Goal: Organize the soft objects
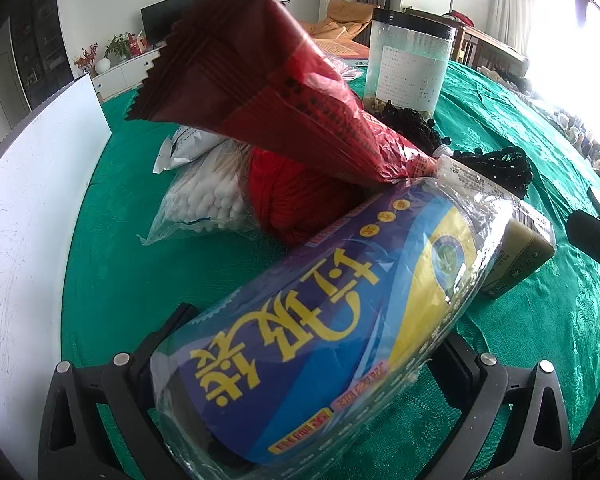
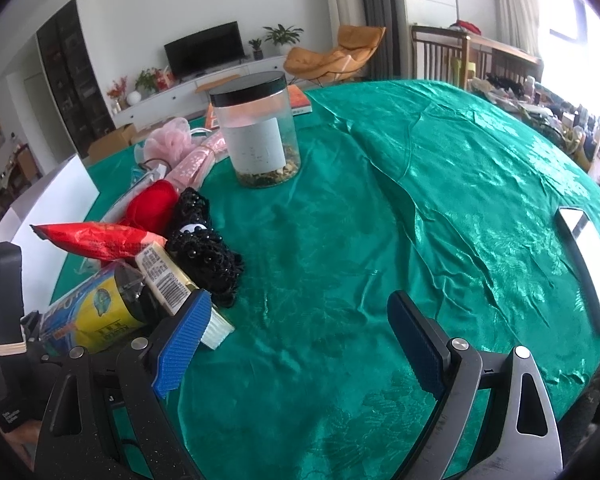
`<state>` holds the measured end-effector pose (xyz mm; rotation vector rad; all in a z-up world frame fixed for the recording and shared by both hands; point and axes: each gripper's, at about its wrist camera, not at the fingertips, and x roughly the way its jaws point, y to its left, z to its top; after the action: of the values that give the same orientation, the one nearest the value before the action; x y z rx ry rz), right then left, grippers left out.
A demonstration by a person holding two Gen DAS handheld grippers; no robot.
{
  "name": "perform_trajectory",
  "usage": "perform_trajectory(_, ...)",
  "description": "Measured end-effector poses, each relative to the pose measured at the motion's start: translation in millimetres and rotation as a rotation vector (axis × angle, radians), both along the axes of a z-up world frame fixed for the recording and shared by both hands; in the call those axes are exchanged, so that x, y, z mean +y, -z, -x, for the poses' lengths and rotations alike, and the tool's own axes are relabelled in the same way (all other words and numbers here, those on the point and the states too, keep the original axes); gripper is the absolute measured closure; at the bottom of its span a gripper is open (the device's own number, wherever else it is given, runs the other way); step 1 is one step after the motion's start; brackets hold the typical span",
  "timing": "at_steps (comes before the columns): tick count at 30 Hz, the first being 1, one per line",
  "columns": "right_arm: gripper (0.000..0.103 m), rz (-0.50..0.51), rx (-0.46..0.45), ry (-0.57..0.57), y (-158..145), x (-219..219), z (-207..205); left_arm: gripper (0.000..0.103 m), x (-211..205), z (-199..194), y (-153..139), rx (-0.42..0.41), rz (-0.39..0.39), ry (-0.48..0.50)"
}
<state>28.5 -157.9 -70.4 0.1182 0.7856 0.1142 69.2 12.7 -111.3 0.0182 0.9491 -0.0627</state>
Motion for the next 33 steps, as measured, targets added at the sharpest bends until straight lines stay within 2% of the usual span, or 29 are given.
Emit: perform_trajectory(33,0.011,-0.023,0.018,-0.016,3.0,2.1,-2.2,0.000,-0.1,0.3,0.0,0.000,0.000,0.000)
